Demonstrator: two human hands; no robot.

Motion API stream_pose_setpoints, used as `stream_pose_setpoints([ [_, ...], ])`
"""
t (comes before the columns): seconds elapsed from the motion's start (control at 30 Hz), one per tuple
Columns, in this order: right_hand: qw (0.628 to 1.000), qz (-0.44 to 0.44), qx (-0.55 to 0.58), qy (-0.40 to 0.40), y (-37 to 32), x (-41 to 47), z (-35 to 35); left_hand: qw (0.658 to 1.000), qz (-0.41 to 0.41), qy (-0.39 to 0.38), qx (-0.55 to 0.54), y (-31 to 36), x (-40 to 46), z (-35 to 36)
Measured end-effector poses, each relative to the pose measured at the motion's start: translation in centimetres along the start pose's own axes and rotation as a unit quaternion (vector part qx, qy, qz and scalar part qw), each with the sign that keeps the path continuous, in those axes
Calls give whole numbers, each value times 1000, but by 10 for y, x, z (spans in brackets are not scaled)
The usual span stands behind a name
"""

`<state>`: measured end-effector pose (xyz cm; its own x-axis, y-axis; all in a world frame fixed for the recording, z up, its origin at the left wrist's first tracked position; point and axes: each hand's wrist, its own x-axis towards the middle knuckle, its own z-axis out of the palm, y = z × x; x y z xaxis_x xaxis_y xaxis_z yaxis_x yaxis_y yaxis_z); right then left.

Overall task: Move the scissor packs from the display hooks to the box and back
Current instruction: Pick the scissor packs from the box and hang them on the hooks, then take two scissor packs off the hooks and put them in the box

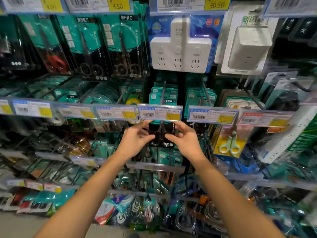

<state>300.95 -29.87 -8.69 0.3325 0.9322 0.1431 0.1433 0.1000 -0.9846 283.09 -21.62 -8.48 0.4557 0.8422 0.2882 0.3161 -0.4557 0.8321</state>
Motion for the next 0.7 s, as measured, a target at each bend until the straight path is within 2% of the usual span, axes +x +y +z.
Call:
stream_pose_setpoints([
  [0.1, 1000, 1, -8, -8, 7, 9, -1, 1000, -6, 10, 28, 3, 2, 6],
  [0.23, 997, -6, -71, -25, 3, 7, -1, 992, 3, -6, 122, 9, -4, 11],
  [0.33, 981, 7, -186, -51, -5, -2, 2, 967, -24, -48, 248, 13, -10, 16],
  [0.43, 925, 54, -363, -94, -8, -19, 5, 924, -46, -52, 377, 29, -26, 23],
  [0.57, 813, -42, -576, -79, 2, -65, 12, 861, -33, -76, 502, 60, -60, 33],
  [0.63, 791, -37, -604, -91, 4, -89, 12, 853, -43, -96, 511, 74, -80, 37],
  [0.7, 789, -24, -605, -104, 4, -114, 7, 858, -32, -100, 502, 83, -106, 41],
])
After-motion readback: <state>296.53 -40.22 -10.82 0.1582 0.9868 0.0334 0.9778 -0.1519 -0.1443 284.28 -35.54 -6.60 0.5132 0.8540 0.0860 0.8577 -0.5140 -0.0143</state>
